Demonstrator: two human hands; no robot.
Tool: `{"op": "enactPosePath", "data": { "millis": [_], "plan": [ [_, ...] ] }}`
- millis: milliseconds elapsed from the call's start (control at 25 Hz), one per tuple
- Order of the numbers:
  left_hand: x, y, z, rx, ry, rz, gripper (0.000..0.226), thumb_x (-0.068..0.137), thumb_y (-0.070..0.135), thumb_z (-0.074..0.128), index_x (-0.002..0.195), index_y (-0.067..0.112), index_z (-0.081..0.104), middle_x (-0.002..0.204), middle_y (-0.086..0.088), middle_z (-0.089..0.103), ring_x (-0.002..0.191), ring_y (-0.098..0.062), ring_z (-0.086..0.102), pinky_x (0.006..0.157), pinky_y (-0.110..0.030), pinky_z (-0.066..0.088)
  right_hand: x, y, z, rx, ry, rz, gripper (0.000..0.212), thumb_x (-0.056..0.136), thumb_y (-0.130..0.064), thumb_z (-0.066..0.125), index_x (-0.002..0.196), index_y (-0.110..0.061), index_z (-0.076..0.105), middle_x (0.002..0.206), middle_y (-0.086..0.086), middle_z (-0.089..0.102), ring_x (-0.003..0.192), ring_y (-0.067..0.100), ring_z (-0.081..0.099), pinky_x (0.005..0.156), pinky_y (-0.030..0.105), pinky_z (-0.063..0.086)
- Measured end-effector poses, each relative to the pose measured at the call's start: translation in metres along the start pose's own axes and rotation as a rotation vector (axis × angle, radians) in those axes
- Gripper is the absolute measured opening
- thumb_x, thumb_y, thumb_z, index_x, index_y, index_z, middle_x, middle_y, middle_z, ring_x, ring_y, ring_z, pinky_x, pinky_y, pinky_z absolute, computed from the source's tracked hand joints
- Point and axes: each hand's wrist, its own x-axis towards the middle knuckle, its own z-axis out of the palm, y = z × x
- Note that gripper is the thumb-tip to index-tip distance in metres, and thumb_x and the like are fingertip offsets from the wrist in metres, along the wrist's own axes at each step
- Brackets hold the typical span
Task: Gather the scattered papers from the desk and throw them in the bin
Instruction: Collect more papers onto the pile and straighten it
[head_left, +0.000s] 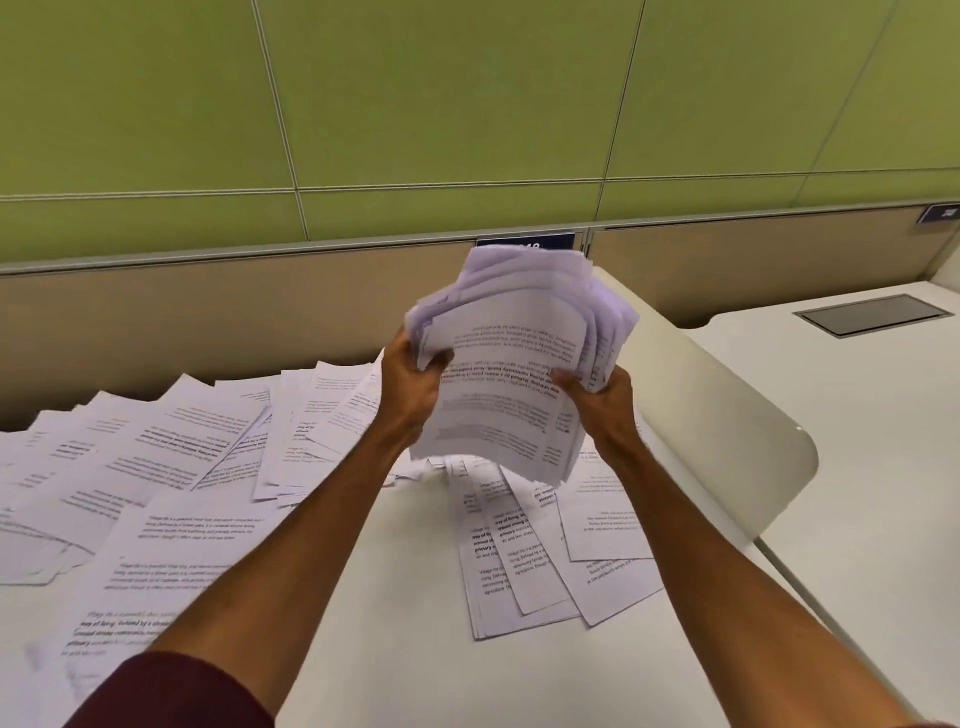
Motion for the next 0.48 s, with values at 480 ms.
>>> {"op": "enactPosePath", "data": {
  "millis": [480],
  "plan": [
    [-0.026,-0.065,-0.001,0.262,-0.018,-0.307,0.054,0.085,0.022,0.069,0.132,0.011,0.046,0.12,-0.012,0.06,0.11,-0.027,0.057,0.084,-0.034,0.048,-0.009,0.044,-0.001,-0.171,-0.132,0.138,0.038,0.081,-0.025,0.077,0.113,-0.012,0.06,0.105,0.003,0.067,0.102,0.03,0.067,0.081,0.039,0.058]
  ]
}}
